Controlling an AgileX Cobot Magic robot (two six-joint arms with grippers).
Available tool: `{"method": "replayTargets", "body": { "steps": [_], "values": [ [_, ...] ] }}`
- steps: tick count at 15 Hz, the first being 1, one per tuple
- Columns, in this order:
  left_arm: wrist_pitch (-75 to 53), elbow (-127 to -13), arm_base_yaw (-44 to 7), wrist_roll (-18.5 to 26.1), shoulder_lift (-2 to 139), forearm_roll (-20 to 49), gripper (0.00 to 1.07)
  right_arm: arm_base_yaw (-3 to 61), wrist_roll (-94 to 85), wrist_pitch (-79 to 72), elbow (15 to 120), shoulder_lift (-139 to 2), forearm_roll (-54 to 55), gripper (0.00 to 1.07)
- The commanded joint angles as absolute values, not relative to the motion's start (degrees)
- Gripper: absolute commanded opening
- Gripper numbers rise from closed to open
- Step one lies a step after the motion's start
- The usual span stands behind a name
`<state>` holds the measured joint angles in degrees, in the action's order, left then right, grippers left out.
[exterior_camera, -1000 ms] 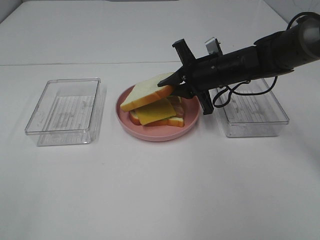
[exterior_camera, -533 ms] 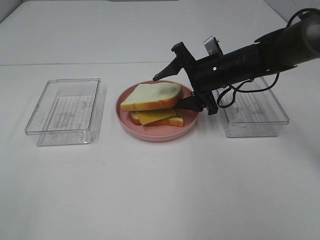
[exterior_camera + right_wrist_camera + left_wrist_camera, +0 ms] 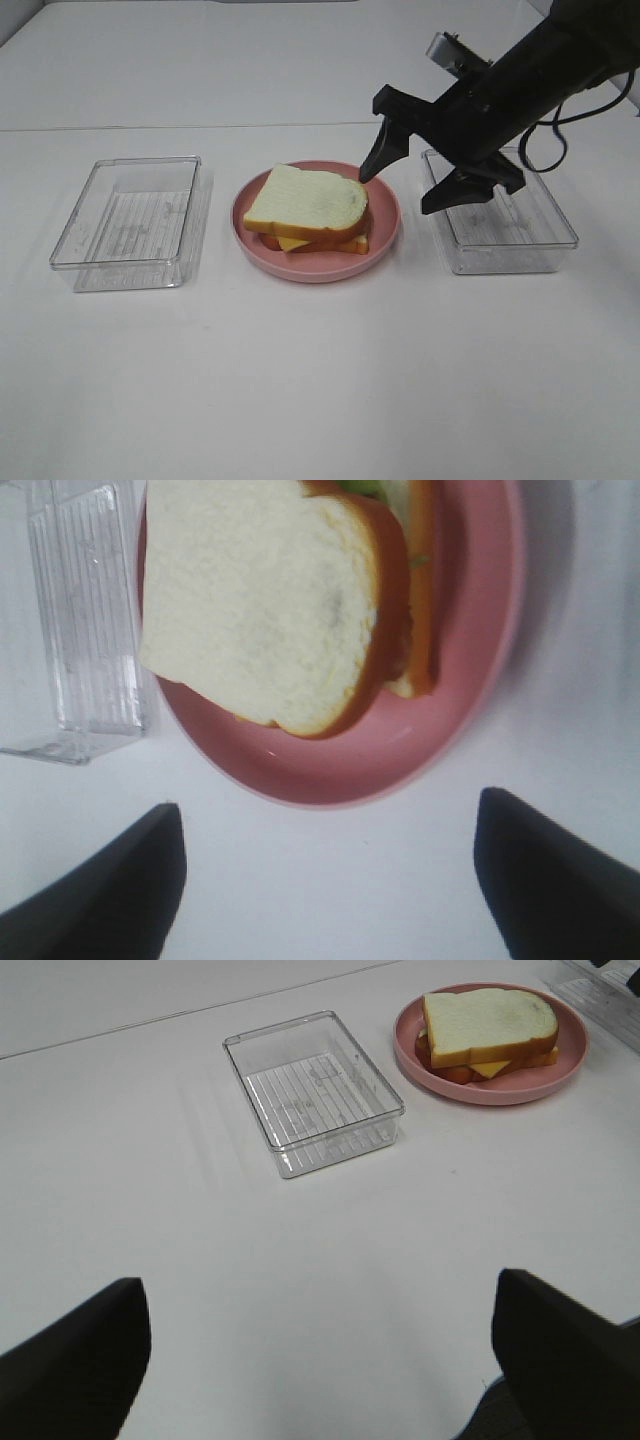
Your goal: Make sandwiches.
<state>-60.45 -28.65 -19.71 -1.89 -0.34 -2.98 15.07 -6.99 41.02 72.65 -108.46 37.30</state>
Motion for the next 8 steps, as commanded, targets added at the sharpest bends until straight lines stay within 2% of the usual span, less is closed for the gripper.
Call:
{"method": "replayTargets", "body": {
  "steps": [1,5,8],
  "values": [
    [-60.0,-28.5,-19.7,-1.8,-0.7,-3.0,0.88,15.0,-4.7,50.1,72.9,-99.6,24.1,0.75],
    [-60.0,-28.5,-19.7,-1.8,-0.7,-3.0,0.88,15.0,-4.0,57.0,69.2,-86.3,15.9,0.75],
    [-60.0,-28.5,-19.7,-1.8,-0.7,-3.0,0.88,15.0,-4.0,58.3,61.6,-73.8,13.5,0.75]
  ]
}}
